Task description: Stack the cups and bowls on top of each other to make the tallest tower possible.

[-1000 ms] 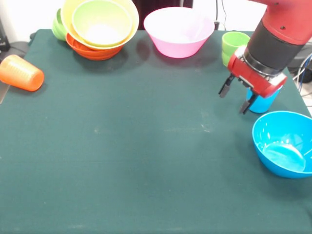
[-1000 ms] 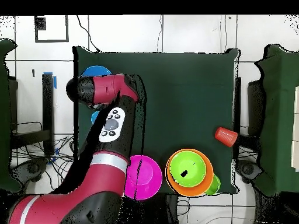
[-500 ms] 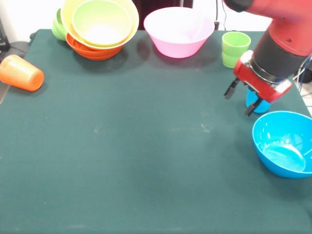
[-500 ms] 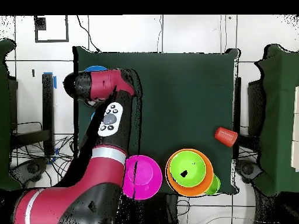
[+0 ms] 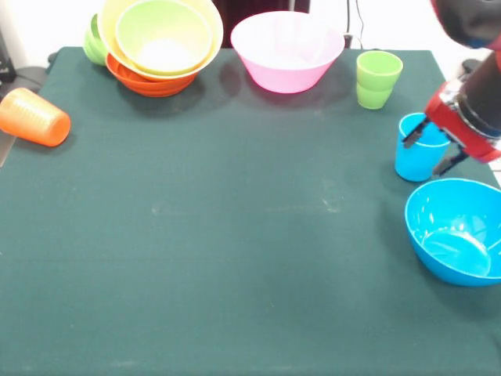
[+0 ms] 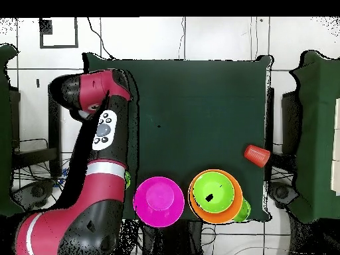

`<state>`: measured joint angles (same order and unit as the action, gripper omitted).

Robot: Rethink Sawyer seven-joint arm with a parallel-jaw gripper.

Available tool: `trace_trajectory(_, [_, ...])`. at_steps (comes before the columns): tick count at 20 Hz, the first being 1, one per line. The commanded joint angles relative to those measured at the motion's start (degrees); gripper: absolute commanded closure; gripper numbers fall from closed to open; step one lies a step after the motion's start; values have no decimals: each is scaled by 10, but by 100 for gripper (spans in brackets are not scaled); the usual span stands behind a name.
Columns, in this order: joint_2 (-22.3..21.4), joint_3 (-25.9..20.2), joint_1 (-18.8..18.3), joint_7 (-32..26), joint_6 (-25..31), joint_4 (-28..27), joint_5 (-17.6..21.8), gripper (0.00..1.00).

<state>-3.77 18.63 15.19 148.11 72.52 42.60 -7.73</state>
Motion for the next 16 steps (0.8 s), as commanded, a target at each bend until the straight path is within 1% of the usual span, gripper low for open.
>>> trace_trajectory(1, [24,-19,12,117,40,-60,-15,0])
trace_trajectory(4, [23,-16,14,116,32,-53,-20,0])
trace_trajectory(11, [31,0,14,114,40,-69,-32,0])
trace_trajectory(13, [30,3,13,111,35,-66,-35,0])
trace_trajectory(14, [29,4,13,107,25,-61,-34,0])
trace_trajectory(16, [22,0,13,97,-15,-30,-31,0])
